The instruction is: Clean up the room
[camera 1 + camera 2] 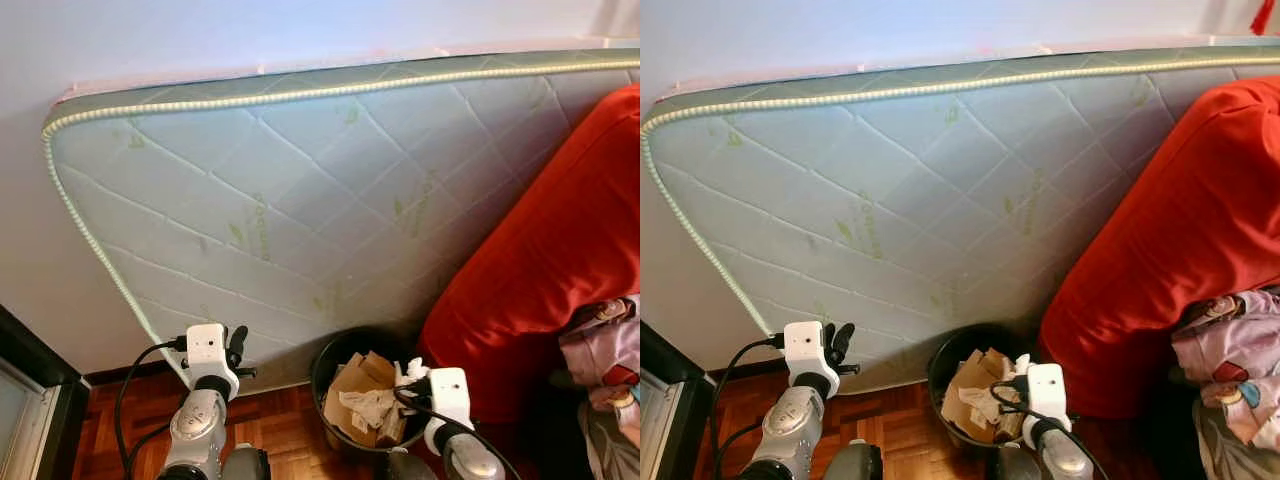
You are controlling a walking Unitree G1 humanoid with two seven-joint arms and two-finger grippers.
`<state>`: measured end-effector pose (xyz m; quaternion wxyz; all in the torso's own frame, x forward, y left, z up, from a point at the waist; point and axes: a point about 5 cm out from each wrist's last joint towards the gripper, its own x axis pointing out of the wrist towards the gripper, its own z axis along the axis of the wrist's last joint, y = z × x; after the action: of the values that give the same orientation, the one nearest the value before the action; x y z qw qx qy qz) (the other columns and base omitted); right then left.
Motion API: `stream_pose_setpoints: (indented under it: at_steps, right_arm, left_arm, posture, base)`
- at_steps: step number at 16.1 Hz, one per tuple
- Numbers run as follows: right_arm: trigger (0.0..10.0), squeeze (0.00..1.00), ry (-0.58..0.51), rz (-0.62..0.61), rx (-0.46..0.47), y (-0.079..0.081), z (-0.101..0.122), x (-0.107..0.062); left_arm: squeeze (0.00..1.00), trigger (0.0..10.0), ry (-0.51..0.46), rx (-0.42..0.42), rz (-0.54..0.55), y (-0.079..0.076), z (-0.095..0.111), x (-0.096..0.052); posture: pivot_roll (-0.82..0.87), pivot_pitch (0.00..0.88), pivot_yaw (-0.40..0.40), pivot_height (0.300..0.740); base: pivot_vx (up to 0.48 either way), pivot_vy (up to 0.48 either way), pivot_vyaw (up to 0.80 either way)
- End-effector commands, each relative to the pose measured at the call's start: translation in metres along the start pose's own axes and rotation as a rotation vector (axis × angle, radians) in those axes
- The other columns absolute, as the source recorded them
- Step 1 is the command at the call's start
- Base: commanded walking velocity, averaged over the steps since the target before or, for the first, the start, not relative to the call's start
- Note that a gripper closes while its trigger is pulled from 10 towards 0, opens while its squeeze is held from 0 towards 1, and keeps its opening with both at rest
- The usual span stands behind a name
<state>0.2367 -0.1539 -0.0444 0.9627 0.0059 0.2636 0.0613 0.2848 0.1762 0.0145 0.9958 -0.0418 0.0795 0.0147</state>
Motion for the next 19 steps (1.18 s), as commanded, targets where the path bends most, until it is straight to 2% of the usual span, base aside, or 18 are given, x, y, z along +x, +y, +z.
stream_pose_setpoints:
  at_steps: [1, 8, 10, 19]
  right_arm:
    - [10.0, 0.0, 0.019, 0.022, -0.003, 0.003, -0.002, 0.0]
    - [10.0, 0.0, 0.011, 0.056, -0.029, 0.007, -0.004, -0.001]
    - [10.0, 0.0, 0.045, 0.048, -0.079, 0.006, -0.01, -0.003]
    - [10.0, 0.0, 0.066, 0.049, -0.057, 0.008, -0.025, -0.012]
  left_arm:
    - [0.0, 10.0, 0.006, -0.011, -0.001, 0.0, -0.001, 0.0]
    - [0.0, 10.0, 0.001, -0.016, -0.015, 0.0, -0.002, -0.002]
    - [0.0, 10.0, -0.003, -0.012, -0.017, 0.0, -0.003, -0.004]
    - [0.0, 10.0, -0.085, -0.006, -0.041, 0.001, 0.007, -0.011]
  posture:
    - [-0.03, 0.053, -0.008, 0.635]
    - [-0.02, 0.081, -0.007, 0.635]
    - [0.0, 0.094, -0.012, 0.635]
    - [0.08, 0.204, -0.018, 0.635]
  base:
    - [0.292, 0.0, 0.0]
    - [0.318, 0.0, 0.0]
    - [0.0, 0.0, 0.0]
    - [0.0, 0.0, 0.0]
